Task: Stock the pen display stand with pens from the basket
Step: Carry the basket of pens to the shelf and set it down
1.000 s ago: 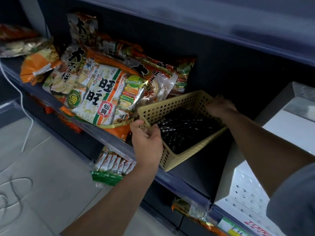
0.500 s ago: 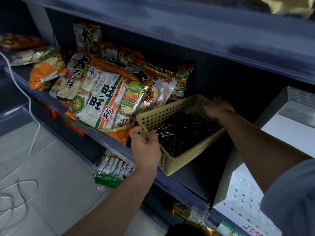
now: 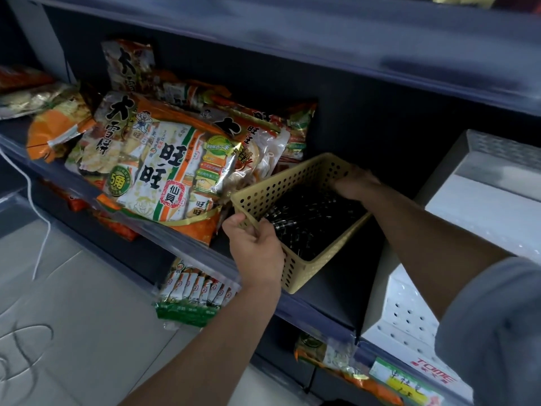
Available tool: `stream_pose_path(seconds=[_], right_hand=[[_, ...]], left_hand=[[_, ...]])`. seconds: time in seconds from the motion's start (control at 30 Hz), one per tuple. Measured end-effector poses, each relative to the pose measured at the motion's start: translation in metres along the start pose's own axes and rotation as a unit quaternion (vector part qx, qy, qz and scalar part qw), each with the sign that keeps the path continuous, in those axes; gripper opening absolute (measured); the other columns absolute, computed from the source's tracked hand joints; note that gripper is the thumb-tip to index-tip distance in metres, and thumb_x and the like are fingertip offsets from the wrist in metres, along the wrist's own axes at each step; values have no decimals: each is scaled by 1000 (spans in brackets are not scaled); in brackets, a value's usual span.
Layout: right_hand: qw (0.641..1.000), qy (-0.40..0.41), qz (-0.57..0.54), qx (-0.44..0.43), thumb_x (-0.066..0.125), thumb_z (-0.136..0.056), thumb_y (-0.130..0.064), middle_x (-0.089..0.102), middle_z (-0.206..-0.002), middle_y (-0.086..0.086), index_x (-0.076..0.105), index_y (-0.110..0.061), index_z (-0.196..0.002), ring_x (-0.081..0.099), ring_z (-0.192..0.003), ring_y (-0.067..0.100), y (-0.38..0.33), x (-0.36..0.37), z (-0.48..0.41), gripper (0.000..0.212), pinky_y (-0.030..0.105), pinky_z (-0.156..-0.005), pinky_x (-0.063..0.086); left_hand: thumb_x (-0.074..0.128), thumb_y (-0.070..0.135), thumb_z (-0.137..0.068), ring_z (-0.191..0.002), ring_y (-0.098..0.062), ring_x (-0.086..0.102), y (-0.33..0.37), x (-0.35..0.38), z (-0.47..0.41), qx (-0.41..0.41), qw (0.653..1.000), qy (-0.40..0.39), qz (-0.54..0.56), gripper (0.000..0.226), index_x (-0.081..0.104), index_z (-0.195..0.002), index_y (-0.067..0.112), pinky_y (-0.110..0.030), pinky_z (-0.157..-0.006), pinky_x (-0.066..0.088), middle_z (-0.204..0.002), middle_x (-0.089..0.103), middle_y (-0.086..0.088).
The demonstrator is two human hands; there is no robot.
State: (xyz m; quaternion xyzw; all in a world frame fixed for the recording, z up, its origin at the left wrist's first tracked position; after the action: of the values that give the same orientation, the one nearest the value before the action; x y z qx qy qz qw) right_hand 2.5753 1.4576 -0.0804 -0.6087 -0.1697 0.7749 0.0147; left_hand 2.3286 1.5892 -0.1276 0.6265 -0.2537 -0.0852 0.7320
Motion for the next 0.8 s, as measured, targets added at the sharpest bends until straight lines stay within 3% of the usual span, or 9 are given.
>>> stream_pose_path(seconds=[0.1, 0.23, 0.33, 0.43, 0.53, 0.63, 0.7, 0.8], right_hand=[[1000, -3, 16, 3, 42, -92, -52, 24, -155, 13, 17, -16, -151, 28, -139, 35, 0, 9, 19, 73, 47, -112, 29], [999, 5, 40, -23, 41, -96, -41, 23, -156, 9, 15, -18, -151, 18, -144, 29, 1, 17, 48, 65, 45, -115, 20], [998, 21, 44, -43, 40, -96, -32, 26, -155, 9, 21, -18, -150, 14, -145, 26, 1, 20, 71, 58, 43, -115, 12], [996, 61, 20, -61, 43, -93, -24, 39, -147, 12, 36, -17, -142, 22, -142, 29, 2, 19, 89, 50, 40, -116, 18], [994, 80, -19, -79, 45, -93, -21, 37, -149, 12, 39, -15, -141, 17, -144, 30, 3, 21, 106, 49, 37, -117, 17], [990, 88, -46, -101, 45, -93, -17, 24, -154, 16, 38, -13, -143, 8, -146, 31, 3, 24, 131, 50, 36, -119, 9], [988, 83, -60, -115, 45, -94, -19, 18, -156, 18, 38, -13, -143, 4, -146, 30, 2, 28, 147, 49, 34, -118, 4], [983, 74, -80, -146, 46, -96, -30, 37, -147, 19, 54, -12, -130, 19, -144, 27, 5, 33, 169, 40, 31, -119, 1]], left_hand=[[50, 8, -95, -65, -17, 54, -6, 4, 14, -21, 1000, -12, 14, 22, 36, -108, 18, -32, -56, 48, -89, 61, 1], [49, 7, -95, -54, -19, 52, -13, 10, 28, -42, 998, -32, 22, 20, 34, -106, 16, -24, -43, 45, -86, 58, -7], [51, 9, -95, -41, -16, 52, -17, 15, 34, -70, 996, -52, 19, 19, 35, -104, 15, -24, -40, 44, -81, 57, -17], [52, 10, -95, -36, -16, 54, -18, 20, 40, -100, 991, -82, 15, 16, 37, -95, 16, -28, -41, 50, -75, 57, -21], [51, 10, -95, -37, -17, 56, -21, 24, 39, -128, 986, -103, 10, 11, 42, -102, 8, -30, -44, 53, -63, 56, -16], [50, 12, -96, -40, -19, 58, -24, 27, 42, -168, 979, -116, 16, 22, 47, -115, 1, -29, -43, 54, -57, 53, -10], [50, 13, -97, -48, -23, 61, -23, 30, 47, -203, 971, -125, 30, 17, 49, -111, 3, -31, -44, 56, -59, 55, -11], [48, 16, -98, -62, -29, 63, -21, 33, 57, -251, 954, -160, 23, 12, 49, -103, 4, -34, -47, 57, -70, 60, -19]])
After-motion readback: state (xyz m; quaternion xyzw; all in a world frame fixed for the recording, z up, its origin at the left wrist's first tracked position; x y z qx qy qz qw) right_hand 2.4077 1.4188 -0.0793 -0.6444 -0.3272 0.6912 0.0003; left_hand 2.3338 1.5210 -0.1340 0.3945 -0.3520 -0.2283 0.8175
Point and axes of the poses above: each hand's wrist, its own z-axis away from the middle knuckle, its own x-axis out of the palm, y = z × x, the point moved 10 cm from there along -z, towards the middle knuckle
